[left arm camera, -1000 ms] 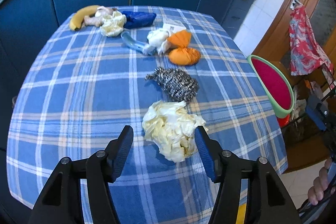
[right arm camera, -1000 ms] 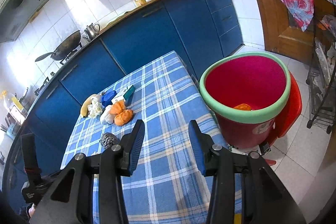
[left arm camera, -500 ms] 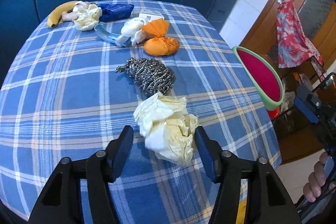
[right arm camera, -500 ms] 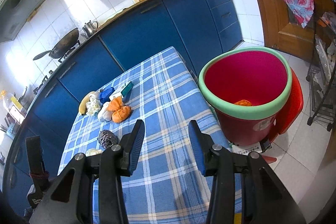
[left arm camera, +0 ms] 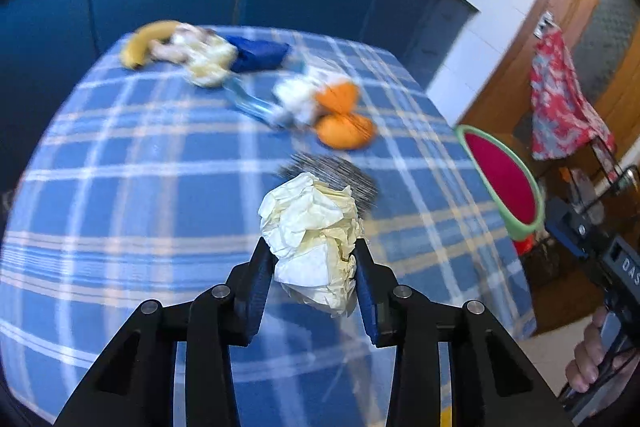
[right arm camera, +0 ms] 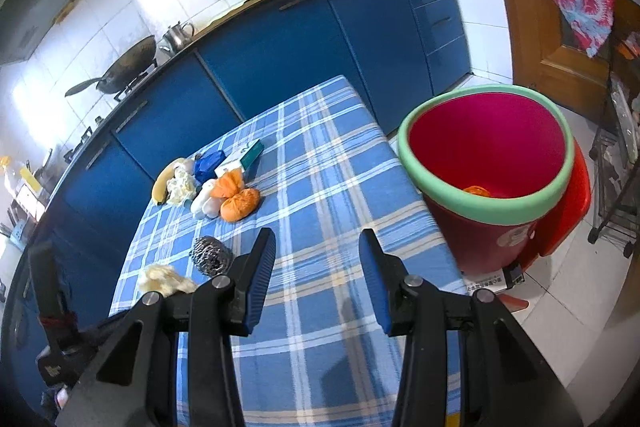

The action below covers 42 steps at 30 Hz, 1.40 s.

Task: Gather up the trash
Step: 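Grasp the crumpled white paper with the left tool and lift it, then grasp the steel wool scrubber with the right tool while the left tool holds the paper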

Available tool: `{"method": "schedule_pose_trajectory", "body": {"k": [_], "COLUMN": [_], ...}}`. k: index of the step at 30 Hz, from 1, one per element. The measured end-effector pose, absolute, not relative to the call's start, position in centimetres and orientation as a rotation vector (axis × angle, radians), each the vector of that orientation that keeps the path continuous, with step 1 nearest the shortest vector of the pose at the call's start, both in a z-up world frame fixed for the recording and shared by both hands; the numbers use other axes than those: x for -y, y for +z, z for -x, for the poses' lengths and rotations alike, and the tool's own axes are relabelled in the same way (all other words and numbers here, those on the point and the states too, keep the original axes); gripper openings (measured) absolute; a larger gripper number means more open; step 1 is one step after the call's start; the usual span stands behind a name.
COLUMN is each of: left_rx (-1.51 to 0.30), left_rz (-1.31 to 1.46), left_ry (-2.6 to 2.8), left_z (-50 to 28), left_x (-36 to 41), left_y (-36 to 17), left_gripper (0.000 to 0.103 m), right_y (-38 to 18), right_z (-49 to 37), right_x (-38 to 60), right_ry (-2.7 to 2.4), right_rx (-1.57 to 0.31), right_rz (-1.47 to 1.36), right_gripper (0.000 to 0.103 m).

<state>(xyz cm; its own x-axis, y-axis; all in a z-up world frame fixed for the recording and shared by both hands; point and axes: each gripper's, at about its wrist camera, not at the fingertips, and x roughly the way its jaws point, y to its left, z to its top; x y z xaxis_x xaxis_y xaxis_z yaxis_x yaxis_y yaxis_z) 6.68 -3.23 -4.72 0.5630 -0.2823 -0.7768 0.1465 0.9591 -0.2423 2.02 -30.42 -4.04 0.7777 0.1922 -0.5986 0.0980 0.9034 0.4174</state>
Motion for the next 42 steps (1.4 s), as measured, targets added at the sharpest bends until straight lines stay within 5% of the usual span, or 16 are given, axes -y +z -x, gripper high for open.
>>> {"method": "schedule_pose_trajectory", "body": {"k": [38,42], "left_rx": [-0.883,-0.887], "left_rz": [0.326,0.326], "left_ry": [-0.043,-0.041], "left_z": [-9.3,-9.4], "left_x": [-9.0,-9.1], "left_y": [-6.5,-6.6], "left_gripper": [0.04,0.04], "right_y": [-9.2,-9.5], "right_z": [-12.7,-12.6], "right_x": [15.2,14.9], "right_ry": [0.22,0.234], "right_rx": [-0.9,-0.892], "right_rz": [-0.258,-0.246], "right_gripper": [0.051,0.044]}}
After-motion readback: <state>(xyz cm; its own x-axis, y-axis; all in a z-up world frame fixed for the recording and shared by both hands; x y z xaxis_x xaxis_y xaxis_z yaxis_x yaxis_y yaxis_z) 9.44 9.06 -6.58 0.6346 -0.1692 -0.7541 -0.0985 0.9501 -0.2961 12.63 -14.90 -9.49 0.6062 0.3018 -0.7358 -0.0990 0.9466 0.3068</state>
